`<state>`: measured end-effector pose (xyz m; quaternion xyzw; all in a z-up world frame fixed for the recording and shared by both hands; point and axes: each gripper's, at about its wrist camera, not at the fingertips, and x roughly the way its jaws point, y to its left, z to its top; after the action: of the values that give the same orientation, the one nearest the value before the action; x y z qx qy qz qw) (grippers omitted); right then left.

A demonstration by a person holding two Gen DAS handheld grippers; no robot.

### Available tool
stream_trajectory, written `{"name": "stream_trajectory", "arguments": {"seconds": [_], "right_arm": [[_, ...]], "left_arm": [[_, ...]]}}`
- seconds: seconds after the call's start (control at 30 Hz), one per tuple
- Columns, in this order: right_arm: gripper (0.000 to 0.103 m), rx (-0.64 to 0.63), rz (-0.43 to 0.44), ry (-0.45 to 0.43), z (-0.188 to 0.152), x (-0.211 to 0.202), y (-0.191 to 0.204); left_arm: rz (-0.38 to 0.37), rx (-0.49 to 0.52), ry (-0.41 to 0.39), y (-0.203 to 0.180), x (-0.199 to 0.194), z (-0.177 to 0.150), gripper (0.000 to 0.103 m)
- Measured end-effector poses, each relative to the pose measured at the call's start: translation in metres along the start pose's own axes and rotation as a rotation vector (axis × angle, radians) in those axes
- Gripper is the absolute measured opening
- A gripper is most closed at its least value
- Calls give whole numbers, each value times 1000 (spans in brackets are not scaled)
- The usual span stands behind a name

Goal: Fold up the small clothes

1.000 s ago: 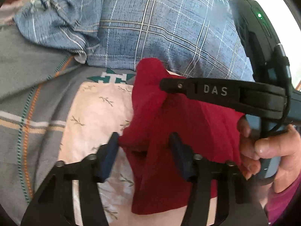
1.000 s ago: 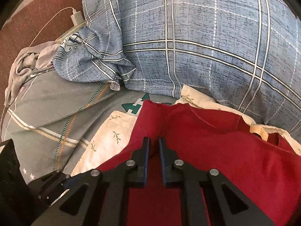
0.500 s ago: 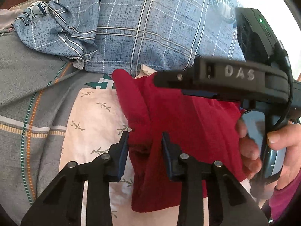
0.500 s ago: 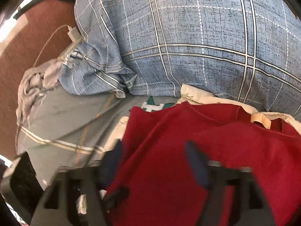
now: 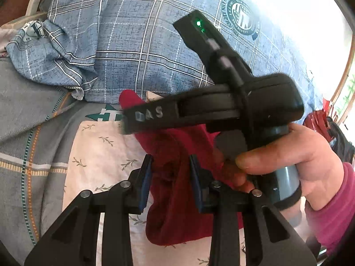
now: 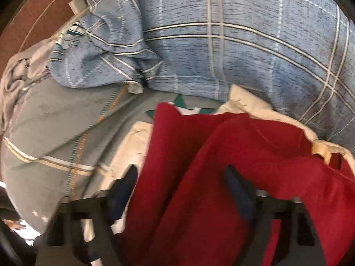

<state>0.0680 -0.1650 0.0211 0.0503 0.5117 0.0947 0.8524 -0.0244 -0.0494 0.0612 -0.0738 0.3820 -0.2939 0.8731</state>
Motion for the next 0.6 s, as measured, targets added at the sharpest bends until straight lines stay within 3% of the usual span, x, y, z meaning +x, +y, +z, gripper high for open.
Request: {"name": "stream_trajectory", "arguments": {"seconds": [0.03,0.1,0.17,0.23,0.4,0.47,0.53,0.6], "right_arm": [[23,-4,-2,-14,-2,-2,-4],[21,29,50,-48,-7,-10,-16],[19,42,79,-84,-11,-18,-23],[18,55,97,-114,-16,-27,-28],[16,74,138,-169,-21,-45,-36],[16,85,148,-183,-22,-49,-40],[15,107,170,-204,-26,-57,-46],[15,123,184,-223,-32,-69,-55]], "left_arm": [[-1,0,1,1,-1,0,30],[-4,-7,12,2,-2,0,34],[6,-12,15,3,-4,-1,46],[31,-10,20,2,-5,-4,65],[64,5,56,1,1,-11,66],[50,3,51,0,2,-12,59],[-1,-15,74,-2,2,-10,23],[-17,-31,73,-9,-2,-7,22]]}}
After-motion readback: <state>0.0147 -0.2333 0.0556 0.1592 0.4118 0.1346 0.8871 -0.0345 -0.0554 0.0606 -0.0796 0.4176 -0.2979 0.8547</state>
